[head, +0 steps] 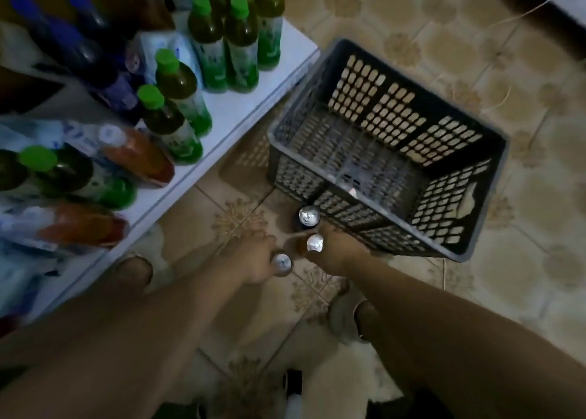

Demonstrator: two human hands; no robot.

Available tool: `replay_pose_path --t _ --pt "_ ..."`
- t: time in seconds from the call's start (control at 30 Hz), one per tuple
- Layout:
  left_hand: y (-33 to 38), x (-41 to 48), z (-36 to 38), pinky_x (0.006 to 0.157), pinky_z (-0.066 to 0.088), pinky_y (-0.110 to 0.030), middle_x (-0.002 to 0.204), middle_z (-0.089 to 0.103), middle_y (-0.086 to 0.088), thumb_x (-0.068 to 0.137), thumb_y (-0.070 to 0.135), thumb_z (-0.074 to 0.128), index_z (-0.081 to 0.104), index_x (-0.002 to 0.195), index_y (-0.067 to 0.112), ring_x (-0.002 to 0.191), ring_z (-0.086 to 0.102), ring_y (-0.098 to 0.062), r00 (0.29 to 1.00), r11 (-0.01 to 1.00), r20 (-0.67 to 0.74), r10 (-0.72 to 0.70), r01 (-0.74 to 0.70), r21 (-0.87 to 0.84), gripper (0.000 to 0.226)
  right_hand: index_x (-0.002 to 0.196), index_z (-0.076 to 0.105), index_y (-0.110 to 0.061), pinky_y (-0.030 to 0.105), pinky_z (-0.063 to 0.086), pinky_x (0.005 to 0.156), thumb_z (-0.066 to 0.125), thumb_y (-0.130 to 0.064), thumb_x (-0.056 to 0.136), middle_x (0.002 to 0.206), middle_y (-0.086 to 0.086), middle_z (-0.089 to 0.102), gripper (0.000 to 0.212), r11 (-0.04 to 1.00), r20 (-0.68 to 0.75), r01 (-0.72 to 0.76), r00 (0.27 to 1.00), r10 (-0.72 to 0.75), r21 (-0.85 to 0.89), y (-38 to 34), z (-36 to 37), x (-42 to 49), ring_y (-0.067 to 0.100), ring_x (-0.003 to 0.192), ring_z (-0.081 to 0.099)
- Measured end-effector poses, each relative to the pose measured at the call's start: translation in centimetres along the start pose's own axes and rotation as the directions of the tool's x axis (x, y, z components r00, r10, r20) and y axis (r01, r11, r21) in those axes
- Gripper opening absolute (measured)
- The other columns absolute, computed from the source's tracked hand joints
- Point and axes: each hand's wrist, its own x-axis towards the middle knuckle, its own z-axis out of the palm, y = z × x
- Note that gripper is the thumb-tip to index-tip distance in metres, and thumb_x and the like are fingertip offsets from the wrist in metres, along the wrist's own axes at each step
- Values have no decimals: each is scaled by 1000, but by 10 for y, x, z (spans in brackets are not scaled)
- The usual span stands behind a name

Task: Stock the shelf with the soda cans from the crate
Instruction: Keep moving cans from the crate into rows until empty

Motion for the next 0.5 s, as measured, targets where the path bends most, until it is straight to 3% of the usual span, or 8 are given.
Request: replay_pose_path --t 0.07,0.17,0.27,0.37,0.5 --pt "-5 29 19 102 36 -39 140 39 -8 88 51 55 41 138 21 131 36 -30 1000 1000 0 -3 3 1 60 140 39 -9 33 38 99 53 -49 92 140 15 47 64 999 -9 -31 999 31 25 8 15 29 33 127 47" --pt "-12 62 43 105 33 -39 143 37 -8 87 48 56 33 144 22 134 32 -29 1000 1000 -5 -16 15 -22 66 148 23 -7 38 30 107 56 -46 91 148 19 32 77 996 -3 -93 996 93 16 16 40 67 36 134 36" --pt "-17 83 63 103 35 -36 142 39 -8 89 44 55 37 141 17 131 36 -27 998 996 39 -40 43 -78 62 150 16 -5 41 27 110 61 -45 89 152 19 23 85 992 20 -116 993 117 -45 20 62 100 37 138 25" --pt "-22 94 81 106 36 -38 143 40 -5 89 40 55 38 140 19 133 36 -26 994 990 89 -67 77 -117 57 147 19 -7 41 36 103 67 -40 87 147 21 29 84 984 -1 -174 985 174 -44 24 74 120 38 134 34" --pt "-26 89 86 103 40 -37 139 45 -4 83 42 63 40 138 22 129 41 -26 993 984 92 -72 86 -157 64 138 33 -11 36 41 92 64 -33 86 137 17 44 64 994 -36 -109 993 110 29 29 70 114 36 123 47"
